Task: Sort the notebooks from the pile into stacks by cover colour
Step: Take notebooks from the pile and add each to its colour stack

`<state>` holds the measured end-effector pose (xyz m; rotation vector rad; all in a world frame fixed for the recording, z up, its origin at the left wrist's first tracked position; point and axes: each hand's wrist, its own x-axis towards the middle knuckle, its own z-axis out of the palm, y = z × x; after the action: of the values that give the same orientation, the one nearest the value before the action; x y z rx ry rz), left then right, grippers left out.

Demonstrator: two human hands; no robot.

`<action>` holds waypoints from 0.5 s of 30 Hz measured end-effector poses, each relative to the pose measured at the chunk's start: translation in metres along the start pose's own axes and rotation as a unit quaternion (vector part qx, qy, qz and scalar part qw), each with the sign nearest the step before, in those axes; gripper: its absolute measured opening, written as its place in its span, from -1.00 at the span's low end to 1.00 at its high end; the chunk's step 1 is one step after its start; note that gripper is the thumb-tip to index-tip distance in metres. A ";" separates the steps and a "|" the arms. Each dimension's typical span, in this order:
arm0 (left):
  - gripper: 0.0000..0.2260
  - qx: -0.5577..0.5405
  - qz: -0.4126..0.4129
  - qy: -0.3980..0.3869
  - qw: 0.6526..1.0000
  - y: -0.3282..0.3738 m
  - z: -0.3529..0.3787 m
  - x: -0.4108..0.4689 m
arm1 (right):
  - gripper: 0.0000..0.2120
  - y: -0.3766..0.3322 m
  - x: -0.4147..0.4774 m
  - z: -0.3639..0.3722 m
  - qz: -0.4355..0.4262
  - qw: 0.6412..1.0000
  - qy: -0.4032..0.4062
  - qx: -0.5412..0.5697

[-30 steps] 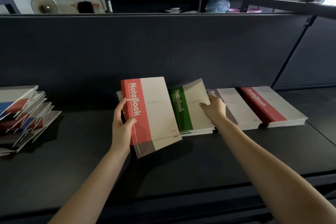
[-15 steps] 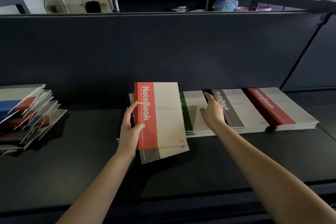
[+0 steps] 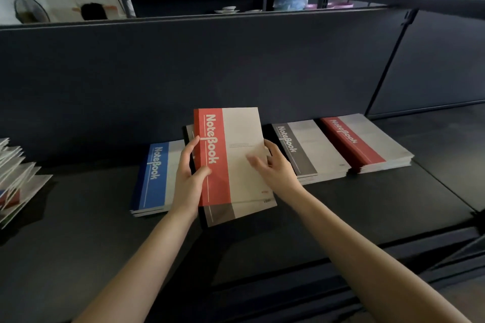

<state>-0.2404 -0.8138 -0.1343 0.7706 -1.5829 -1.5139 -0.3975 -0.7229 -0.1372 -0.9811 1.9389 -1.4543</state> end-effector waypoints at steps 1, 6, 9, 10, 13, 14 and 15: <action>-0.54 -0.006 -0.003 -0.007 1.000 0.000 0.007 0.001 | -0.33 0.004 -0.001 -0.005 0.001 1.000 -0.010 0.005; -0.52 -0.013 0.007 -0.040 0.999 0.000 0.045 0.002 | -0.27 0.021 -0.008 -0.039 -0.033 0.998 0.011 0.059; -0.50 -0.023 0.005 -0.059 0.998 -0.002 0.071 0.002 | -0.30 0.025 -0.012 -0.064 -0.035 0.997 0.043 0.062; -0.49 -0.024 0.007 -0.065 0.998 -0.003 0.080 0.003 | -0.30 0.027 -0.013 -0.072 -0.028 0.996 0.053 0.060; -0.44 -0.025 0.015 -0.076 0.997 -0.003 0.106 0.005 | -0.28 0.031 -0.013 -0.099 -0.017 0.994 0.098 0.035; -0.41 -0.028 0.017 -0.074 0.997 -0.004 0.114 0.006 | -0.29 0.033 -0.012 -0.108 -0.018 0.993 0.117 0.026; -0.39 -0.034 0.016 -0.070 0.997 -0.004 0.120 0.007 | -0.30 0.035 -0.011 -0.119 -0.019 0.990 0.137 0.016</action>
<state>-0.3480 -0.7593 -0.1334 0.6092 -1.6295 -1.6195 -0.4900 -0.6399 -0.1364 -0.8453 2.0882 -1.7120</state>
